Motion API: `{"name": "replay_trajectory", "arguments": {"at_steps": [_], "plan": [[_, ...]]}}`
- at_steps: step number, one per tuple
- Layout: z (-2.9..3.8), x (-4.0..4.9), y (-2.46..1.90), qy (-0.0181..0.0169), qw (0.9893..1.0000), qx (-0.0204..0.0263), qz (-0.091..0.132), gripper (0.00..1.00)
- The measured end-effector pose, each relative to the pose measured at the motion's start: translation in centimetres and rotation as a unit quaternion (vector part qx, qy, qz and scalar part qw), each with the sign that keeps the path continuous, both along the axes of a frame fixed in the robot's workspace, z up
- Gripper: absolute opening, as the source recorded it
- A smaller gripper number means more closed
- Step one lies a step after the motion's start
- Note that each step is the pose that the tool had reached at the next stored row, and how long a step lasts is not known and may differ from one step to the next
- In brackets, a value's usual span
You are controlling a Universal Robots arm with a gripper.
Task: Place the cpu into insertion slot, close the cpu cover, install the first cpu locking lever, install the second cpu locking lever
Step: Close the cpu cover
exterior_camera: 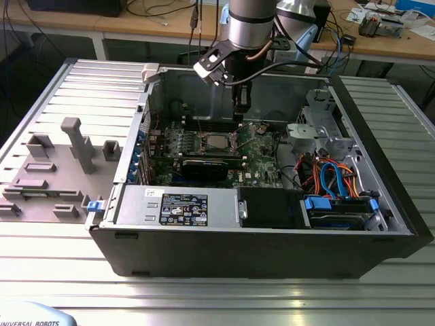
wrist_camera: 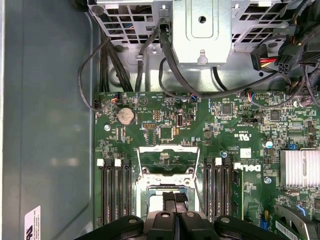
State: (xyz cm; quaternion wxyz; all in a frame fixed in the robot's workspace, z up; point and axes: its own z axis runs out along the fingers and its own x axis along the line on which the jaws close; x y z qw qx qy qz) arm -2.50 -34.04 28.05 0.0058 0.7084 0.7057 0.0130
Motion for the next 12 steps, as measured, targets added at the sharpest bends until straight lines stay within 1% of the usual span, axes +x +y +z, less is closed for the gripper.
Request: {"name": "replay_trajectory", "arguments": {"at_steps": [9, 12], "plan": [[0.0, 0.27, 0.0, 0.0, 1.0, 0.0, 0.0, 0.11], [-0.01, 0.61, 0.0, 0.0, 1.0, 0.0001, 0.0, 0.11]]}}
